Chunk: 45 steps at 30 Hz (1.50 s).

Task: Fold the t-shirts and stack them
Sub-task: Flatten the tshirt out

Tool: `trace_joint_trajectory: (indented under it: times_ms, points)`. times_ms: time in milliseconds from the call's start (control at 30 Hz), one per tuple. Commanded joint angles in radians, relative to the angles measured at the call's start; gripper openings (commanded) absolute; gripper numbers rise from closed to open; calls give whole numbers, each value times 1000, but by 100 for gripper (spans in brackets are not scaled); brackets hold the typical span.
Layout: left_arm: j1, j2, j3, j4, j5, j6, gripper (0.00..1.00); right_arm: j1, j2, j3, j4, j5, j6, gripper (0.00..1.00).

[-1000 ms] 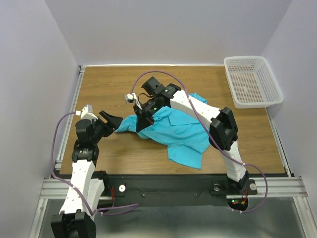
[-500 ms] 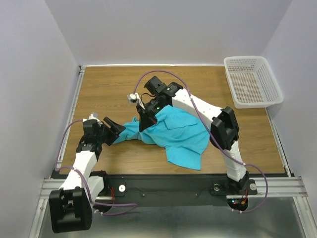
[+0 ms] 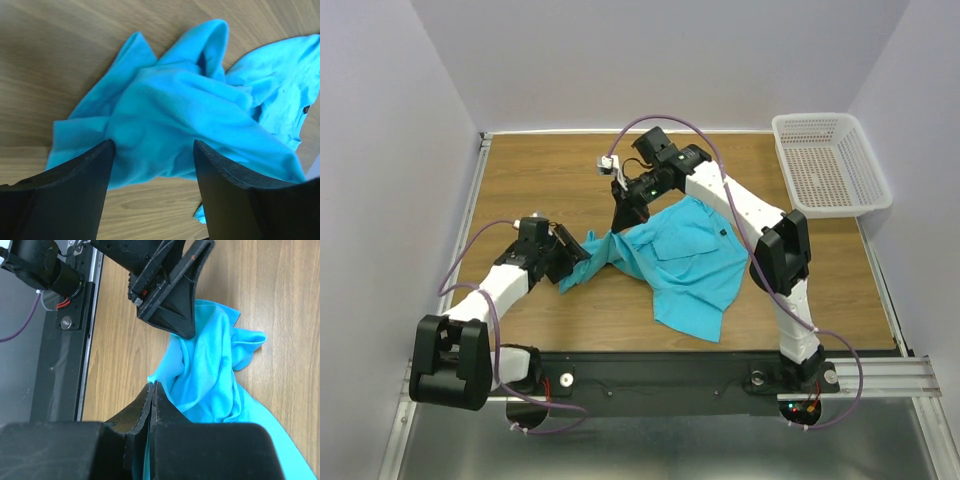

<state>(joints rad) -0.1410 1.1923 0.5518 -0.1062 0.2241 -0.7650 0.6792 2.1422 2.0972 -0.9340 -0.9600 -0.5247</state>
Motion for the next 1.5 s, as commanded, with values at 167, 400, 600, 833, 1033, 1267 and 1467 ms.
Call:
trace_joint_trajectory:
  times_ms: [167, 400, 600, 833, 1033, 1267, 1467]
  points:
    - [-26, 123, 88, 82, -112, 67, 0, -3, -68, -20, 18, -60, -29, 0]
    - [32, 328, 348, 102, -154, 262, 0, -4, -171, -164, 3, -174, -92, 1]
    - [46, 512, 592, 220, 84, 349, 0, 5, -170, -233, 26, -123, -74, 0]
    - [35, 701, 838, 145, 104, 371, 16, -21, -196, -347, 411, 384, 330, 1]
    - [41, 564, 820, 164, -35, 452, 53, -55, -113, -290, 500, 772, 505, 1]
    - [49, 327, 595, 178, 41, 466, 64, -56, -45, -307, 511, 886, 514, 0]
    - [-44, 175, 318, 238, 133, 363, 64, -66, 14, -292, 511, 919, 520, 1]
